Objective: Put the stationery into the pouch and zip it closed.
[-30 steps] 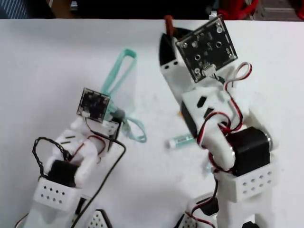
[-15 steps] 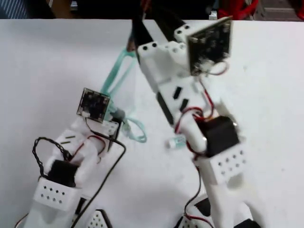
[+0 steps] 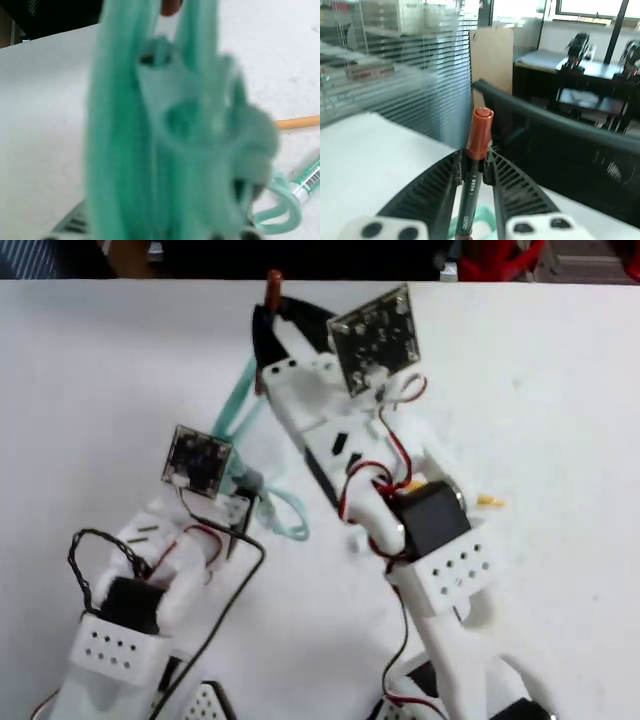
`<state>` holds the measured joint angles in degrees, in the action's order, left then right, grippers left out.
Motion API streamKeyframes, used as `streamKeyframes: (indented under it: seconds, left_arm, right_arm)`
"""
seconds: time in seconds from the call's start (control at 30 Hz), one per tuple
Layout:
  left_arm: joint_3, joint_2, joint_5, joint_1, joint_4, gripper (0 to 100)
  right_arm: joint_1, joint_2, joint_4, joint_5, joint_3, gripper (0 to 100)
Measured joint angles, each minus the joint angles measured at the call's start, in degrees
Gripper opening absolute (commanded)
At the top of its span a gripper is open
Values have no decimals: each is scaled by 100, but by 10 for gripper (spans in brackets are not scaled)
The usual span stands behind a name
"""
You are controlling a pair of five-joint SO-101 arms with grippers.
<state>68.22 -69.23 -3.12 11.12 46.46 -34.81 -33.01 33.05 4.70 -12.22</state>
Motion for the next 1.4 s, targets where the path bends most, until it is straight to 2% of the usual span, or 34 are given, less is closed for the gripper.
streamKeyframes:
  seconds: [0.07, 0.1, 0.27, 0.47, 0.63, 0.83, 0.97, 1.07, 1.2, 1.4]
  left_arm:
    - [0, 0, 0, 0, 0, 124]
    - [0, 0, 0, 0, 0, 124]
    - [0, 0, 0, 0, 0, 124]
    - [0, 0, 0, 0, 0, 124]
    - [0, 0, 0, 0, 0, 124]
    - [0, 0, 0, 0, 0, 124]
    - [0, 0, 0, 0, 0, 124]
    - [0, 0, 0, -18, 0, 124]
    - [0, 0, 0, -35, 0, 124]
    - [0, 0, 0, -141, 0, 124]
  right_arm:
    - [-141, 176, 431, 193, 193, 327]
    - [-202, 264, 633, 299, 308, 332]
    - [-316, 387, 1371, 466, 1055, 247]
    - [-176, 387, 1943, 475, 1820, 235]
    - [642, 457, 2391, 510, 1952, 234]
    - [2479, 976, 2796, 633, 1477, 233]
    - [2963, 1275, 3270, 1714, 642, 235]
    - [2919, 1275, 3604, 3051, -264, 234]
    - [2743, 870, 3552, 4879, -1785, 234]
    - [2382, -651, 2734, 5837, -3991, 233]
